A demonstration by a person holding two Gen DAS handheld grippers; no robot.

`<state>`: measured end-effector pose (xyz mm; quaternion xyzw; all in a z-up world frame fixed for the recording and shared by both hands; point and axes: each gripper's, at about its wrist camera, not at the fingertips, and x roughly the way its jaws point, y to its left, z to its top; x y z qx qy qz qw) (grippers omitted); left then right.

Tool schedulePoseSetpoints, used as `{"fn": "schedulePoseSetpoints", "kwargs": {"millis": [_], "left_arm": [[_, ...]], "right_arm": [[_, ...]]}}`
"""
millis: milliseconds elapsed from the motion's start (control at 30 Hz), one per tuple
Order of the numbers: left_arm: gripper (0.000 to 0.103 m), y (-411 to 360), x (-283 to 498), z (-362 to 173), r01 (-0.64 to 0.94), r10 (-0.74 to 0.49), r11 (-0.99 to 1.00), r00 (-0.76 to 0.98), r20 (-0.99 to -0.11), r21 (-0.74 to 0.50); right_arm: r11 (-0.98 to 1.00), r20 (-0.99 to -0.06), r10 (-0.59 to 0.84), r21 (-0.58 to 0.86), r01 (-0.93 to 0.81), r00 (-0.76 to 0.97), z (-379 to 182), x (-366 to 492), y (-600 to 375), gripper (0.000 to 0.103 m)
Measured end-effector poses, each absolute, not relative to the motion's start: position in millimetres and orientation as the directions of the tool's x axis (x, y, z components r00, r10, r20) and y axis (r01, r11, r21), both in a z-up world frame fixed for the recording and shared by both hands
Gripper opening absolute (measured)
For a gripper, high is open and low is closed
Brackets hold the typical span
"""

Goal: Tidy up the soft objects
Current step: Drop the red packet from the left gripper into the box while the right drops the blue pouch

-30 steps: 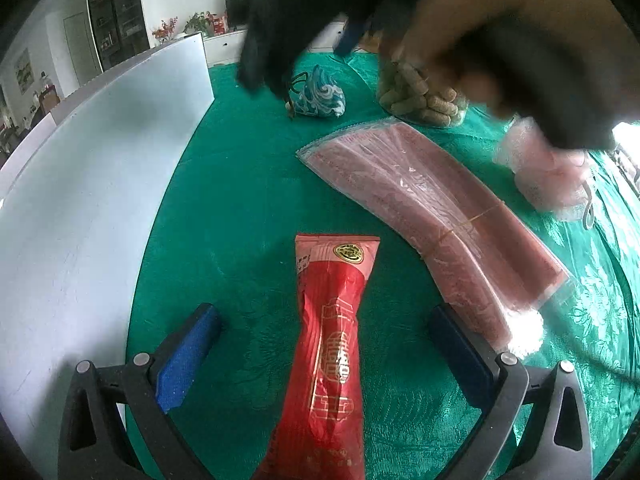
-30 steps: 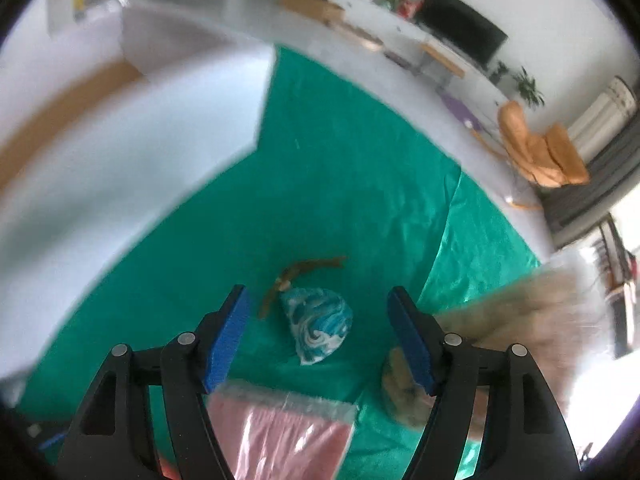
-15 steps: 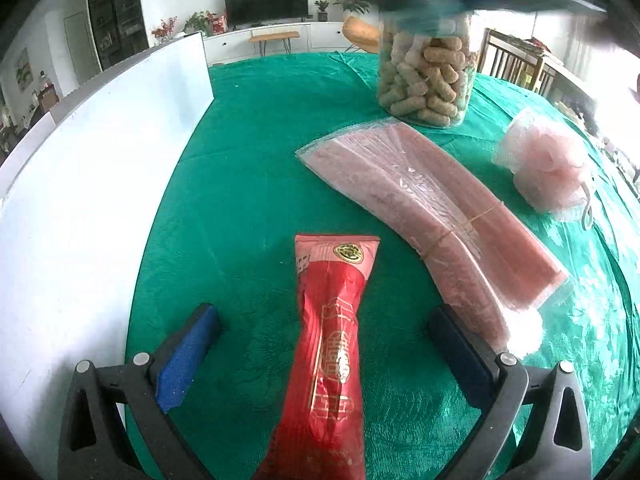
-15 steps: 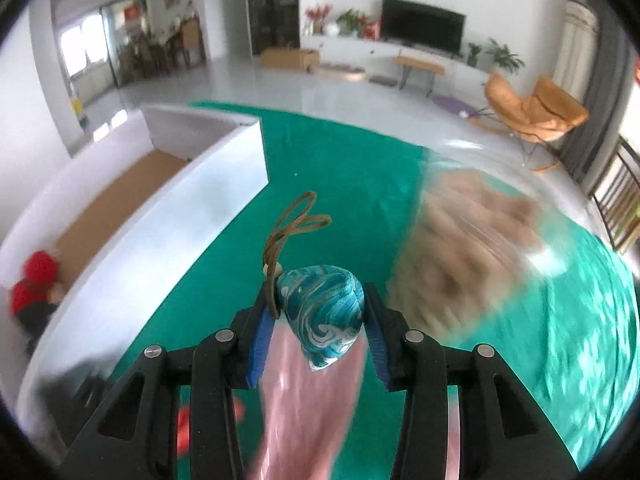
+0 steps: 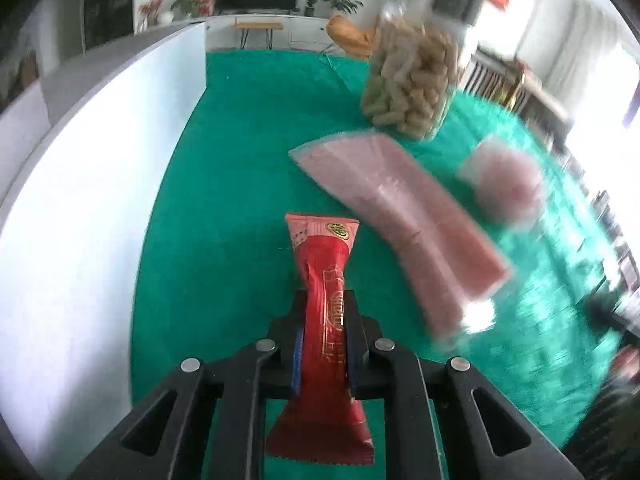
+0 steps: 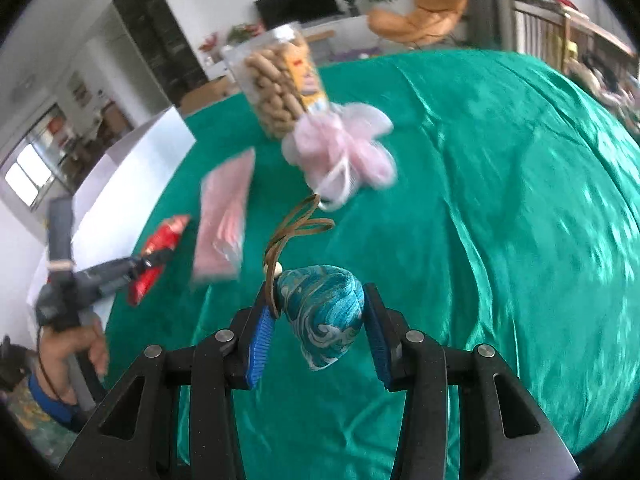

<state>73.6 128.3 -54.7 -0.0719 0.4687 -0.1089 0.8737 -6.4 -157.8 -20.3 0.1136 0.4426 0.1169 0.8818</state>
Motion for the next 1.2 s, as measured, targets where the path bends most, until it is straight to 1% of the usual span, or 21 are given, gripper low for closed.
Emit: {"fn": "schedulePoseSetpoints", "kwargs": {"millis": [100, 167, 200, 267, 367, 433, 500, 533, 567, 600, 633, 667, 700, 767, 800, 867, 900, 1000, 1067, 1100, 1200], "left_arm": [[0.015, 137.9, 57.3, -35.1, 0.106, -0.347, 0.931, 0.550, -0.759, -0.350], [0.015, 147.6, 47.4, -16.0, 0.103, -0.401, 0.902, 0.560, -0.725, -0.418], [0.015, 155.3, 41.3, -1.4, 0.105, -0.418, 0.890, 0.577, -0.702, -0.443], [0.015, 174.0, 33.0, 28.1, 0.111, -0.420, 0.884, 0.617, -0.666, -0.455], [0.015, 215.8, 23.6, 72.2, 0.081, -0.350, 0.906, 0.694, -0.629, -0.415], [0.015, 254.8, 17.4, 95.8, 0.014, -0.253, 0.931, 0.743, -0.620, -0.364], [0.016, 287.2, 13.3, 106.1, -0.067, -0.147, 0.951, 0.760, -0.633, -0.301], [0.021, 306.5, 10.1, 107.6, -0.135, -0.065, 0.958, 0.759, -0.648, -0.254], [0.028, 318.2, 7.4, 106.6, -0.186, -0.004, 0.959, 0.747, -0.664, -0.215], [0.065, 332.8, 7.0, 101.5, -0.254, 0.077, 0.955, 0.717, -0.693, -0.157], [0.103, 344.4, 7.7, 94.1, -0.299, 0.130, 0.947, 0.687, -0.715, -0.115], [0.101, 354.7, 6.6, 86.4, -0.337, 0.173, 0.938, 0.671, -0.721, -0.088], [0.101, 366.9, 4.6, 75.0, -0.381, 0.216, 0.923, 0.634, -0.742, -0.058], [0.101, 376.3, 2.6, 61.3, -0.424, 0.235, 0.904, 0.583, -0.777, -0.045], [0.101, 380.4, -4.4, 56.4, -0.438, 0.221, 0.896, 0.581, -0.783, -0.072], [0.101, 379.6, -13.3, 53.5, -0.446, 0.213, 0.889, 0.606, -0.767, -0.105], [0.101, 375.4, -18.4, 54.4, -0.446, 0.213, 0.887, 0.620, -0.755, -0.116], [0.101, 364.3, -22.4, 59.0, -0.424, 0.195, 0.895, 0.654, -0.731, -0.141], [0.101, 345.4, -20.0, 66.0, -0.376, 0.146, 0.909, 0.691, -0.708, -0.179], [0.101, 333.9, -20.1, 71.4, -0.341, 0.115, 0.919, 0.711, -0.694, -0.198], [0.101, 289.6, -14.3, 82.3, -0.218, 0.012, 0.949, 0.747, -0.665, -0.228]], "right_arm": [[0.955, -0.752, 0.290, 0.265, -0.130, 0.592, -13.1, -12.7, -145.8, 0.045], [0.950, -0.738, 0.312, 0.252, -0.185, 0.598, 3.7, -12.1, -128.3, 0.045], [0.946, -0.729, 0.324, 0.250, -0.206, 0.603, 10.0, -17.8, -124.1, 0.045], [0.924, -0.693, 0.379, 0.251, -0.288, 0.613, 34.9, -13.5, -96.3, 0.045], [0.873, -0.644, 0.480, 0.285, -0.395, 0.596, 68.9, -3.9, -51.0, 0.045], [0.816, -0.602, 0.565, 0.306, -0.491, 0.564, 94.8, 2.6, -7.2, 0.045], [0.758, -0.578, 0.632, 0.324, -0.566, 0.516, 112.8, 7.9, 34.1, 0.045], [0.720, -0.567, 0.670, 0.341, -0.604, 0.479, 121.6, 11.5, 59.7, 0.045], [0.683, -0.561, 0.702, 0.358, -0.636, 0.439, 127.0, 15.3, 85.3, 0.046], [0.668, -0.564, 0.712, 0.362, -0.650, 0.418, 128.9, 17.5, 100.3, 0.047], [0.654, -0.579, 0.716, 0.361, -0.665, 0.390, 127.7, 21.2, 124.5, 0.054], [0.641, -0.595, 0.718, 0.363, -0.676, 0.361, 123.4, 24.0, 141.7, 0.069], [0.624, -0.618, 0.719, 0.375, -0.685, 0.317, 115.7, 27.0, 158.0, 0.073], [0.627, -0.663, 0.699, 0.387, -0.676, 0.268, 99.5, 28.2, 174.8, 0.072], [0.639, -0.671, 0.686, 0.373, -0.672, 0.280, 94.2, 25.9, 173.3, 0.072], [0.674, -0.673, 0.653, 0.309, -0.671, 0.346, 85.1, 17.4, 159.1, 0.072], [0.710, -0.680, 0.615, 0.256, -0.656, 0.399, 77.7, 14.4, 142.5, 0.072], [0.803, -0.688, 0.511, 0.169, -0.571, 0.515, 53.5, 13.9, 92.2, 0.072], [0.888, -0.693, 0.376, 0.081, -0.452, 0.615, 33.2, 12.4, 44.7, 0.072], [0.935, -0.694, 0.269, 0.023, -0.353, 0.668, 18.3, 10.5, 9.9, 0.072], [0.989, -0.704, 0.074, -0.042, -0.145, 0.707, -9.3, 2.3, -62.6, 0.072]]}}
